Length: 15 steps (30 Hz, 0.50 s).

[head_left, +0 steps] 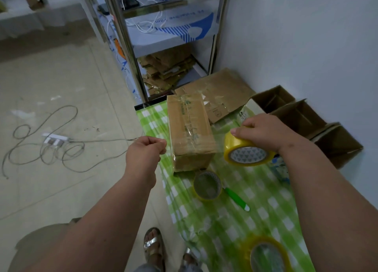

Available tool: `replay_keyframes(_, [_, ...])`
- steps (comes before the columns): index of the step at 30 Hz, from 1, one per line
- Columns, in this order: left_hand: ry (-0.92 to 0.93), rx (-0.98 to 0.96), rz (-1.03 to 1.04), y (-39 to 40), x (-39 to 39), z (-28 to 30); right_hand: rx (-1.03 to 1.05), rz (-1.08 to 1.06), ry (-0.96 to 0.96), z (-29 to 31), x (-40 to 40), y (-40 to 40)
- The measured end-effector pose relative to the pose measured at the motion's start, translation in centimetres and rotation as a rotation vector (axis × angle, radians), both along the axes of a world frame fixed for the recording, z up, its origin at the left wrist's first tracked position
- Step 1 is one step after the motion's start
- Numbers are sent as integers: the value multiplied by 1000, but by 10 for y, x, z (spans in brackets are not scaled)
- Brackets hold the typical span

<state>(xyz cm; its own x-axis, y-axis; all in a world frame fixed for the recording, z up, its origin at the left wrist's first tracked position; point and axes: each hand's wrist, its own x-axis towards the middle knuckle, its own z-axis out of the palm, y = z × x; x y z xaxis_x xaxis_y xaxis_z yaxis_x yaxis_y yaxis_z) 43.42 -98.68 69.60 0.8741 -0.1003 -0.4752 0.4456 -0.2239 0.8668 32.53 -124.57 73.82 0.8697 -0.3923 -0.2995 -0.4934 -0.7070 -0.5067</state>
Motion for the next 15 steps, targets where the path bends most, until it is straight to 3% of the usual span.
replay_keyframes(15, [-14,72,-2,-6,-1,-22,-172,78,166,-24,18,-1])
